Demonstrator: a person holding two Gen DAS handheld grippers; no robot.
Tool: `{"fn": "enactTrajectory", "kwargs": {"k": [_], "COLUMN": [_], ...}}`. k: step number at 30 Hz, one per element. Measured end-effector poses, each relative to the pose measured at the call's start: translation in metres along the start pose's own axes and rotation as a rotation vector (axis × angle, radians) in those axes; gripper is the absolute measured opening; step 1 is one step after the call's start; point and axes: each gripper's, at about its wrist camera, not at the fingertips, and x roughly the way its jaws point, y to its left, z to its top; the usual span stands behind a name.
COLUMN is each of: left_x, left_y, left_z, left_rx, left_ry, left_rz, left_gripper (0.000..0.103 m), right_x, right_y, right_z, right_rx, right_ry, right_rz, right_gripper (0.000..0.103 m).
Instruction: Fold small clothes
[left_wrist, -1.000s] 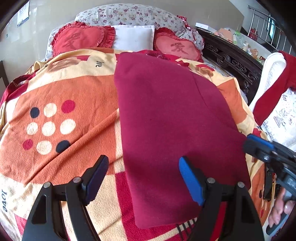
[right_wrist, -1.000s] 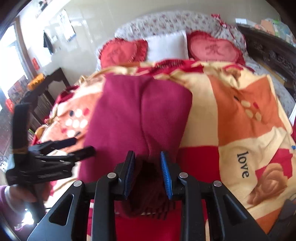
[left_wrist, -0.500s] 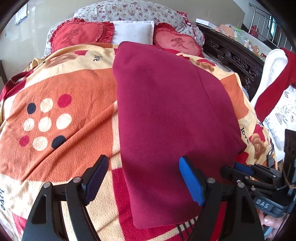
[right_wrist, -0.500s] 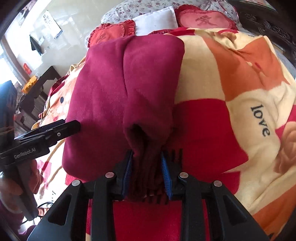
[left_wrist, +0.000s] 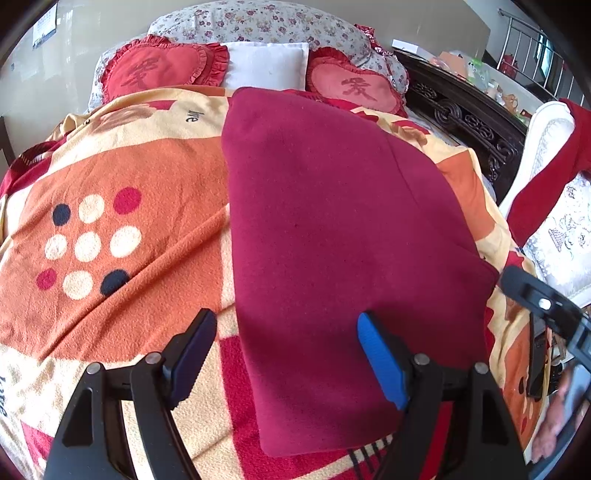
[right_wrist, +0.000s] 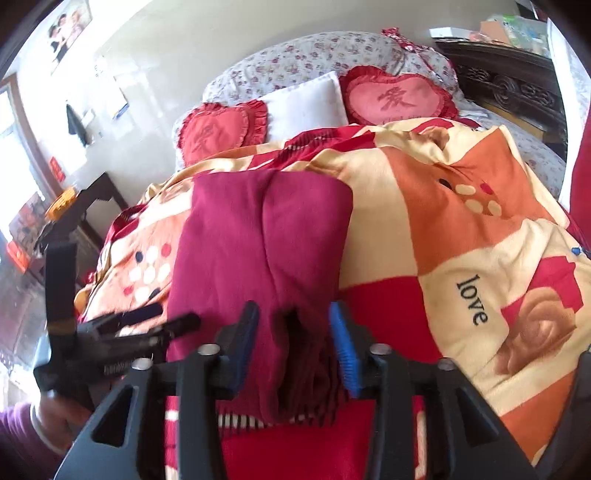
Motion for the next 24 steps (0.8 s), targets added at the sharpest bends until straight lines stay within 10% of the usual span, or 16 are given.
{"fn": "enactTrajectory", "kwargs": {"k": [12,17,24], "left_x": [0.011,0.034,0.059], "left_y": [0.02,0.031,0.035], "left_z": [0.007,0.012,0.02], "left_rx": [-0.099,-0.16,-0.207], "left_ry": [0.023,0.066,0.119], "left_rz": [-0.148,-0.236,-0.295], "left_gripper": [0.092,0.098,0.103], "right_x": [0.066,0.059,0.098], "right_y": [-0.037,-0.046,-0.05], "right_z": [-0.002,0.009,0.016], "right_rx": [0.128,0.122,0.138], "right_ry": [0.093,0.017,0.102], "right_rz": [0.124,0.126,0.282], "right_gripper": [0.012,0.053,0.054]}}
